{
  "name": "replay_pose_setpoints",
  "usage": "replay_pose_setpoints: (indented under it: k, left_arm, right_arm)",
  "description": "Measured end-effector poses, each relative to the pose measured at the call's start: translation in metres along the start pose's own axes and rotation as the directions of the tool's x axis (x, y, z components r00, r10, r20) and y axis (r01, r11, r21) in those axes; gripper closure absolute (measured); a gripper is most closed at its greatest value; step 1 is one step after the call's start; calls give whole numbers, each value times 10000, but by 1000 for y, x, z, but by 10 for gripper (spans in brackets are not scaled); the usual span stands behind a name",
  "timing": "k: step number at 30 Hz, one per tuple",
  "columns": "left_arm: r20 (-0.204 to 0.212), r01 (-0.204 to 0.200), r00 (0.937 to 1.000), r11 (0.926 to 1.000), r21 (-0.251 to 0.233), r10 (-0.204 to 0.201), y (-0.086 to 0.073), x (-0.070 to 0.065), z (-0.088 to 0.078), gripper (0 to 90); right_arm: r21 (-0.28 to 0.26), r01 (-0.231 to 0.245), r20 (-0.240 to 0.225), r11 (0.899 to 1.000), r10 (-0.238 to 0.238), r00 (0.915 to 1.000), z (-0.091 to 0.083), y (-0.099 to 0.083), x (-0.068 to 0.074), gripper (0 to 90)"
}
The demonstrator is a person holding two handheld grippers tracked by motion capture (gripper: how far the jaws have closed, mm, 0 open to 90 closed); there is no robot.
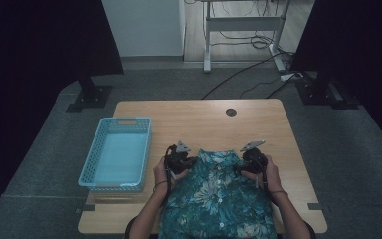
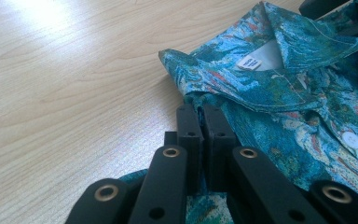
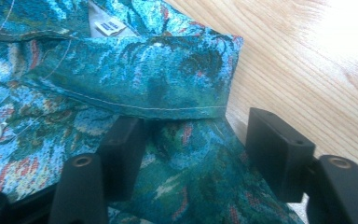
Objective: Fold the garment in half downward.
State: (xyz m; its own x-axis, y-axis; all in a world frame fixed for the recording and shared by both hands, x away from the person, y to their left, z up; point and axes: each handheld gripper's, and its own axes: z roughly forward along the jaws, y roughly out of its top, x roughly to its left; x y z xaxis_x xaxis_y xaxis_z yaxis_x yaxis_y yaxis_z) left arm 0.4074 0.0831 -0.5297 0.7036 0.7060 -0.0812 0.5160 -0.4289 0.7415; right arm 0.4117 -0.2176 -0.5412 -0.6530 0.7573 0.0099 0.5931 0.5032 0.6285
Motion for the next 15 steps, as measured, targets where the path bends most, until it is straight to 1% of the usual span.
replay_pose_setpoints:
  k: [3, 5, 12, 15]
  left_arm:
    - [-8, -5, 10000, 10000, -7, 5, 0, 0, 0, 867]
    - [-20, -12, 10000, 10000, -23, 12, -1, 0, 0, 867]
    - [-24, 5, 10000, 10000, -18, -5, -1, 0, 1, 866]
    - [-29, -10, 10000, 10000, -24, 9, -1, 0, 2, 867]
  right_arm:
    - [40, 46, -48, 10000, -46, 10000, 0, 1, 1, 413]
    - [48, 124, -127, 9999, -123, 9998, -1, 1, 1, 450]
    - [250, 349, -387, 9991, -339, 9987, -4, 3, 2, 711]
    - [270, 117, -612, 9996, -101, 9981, -5, 2, -1, 803]
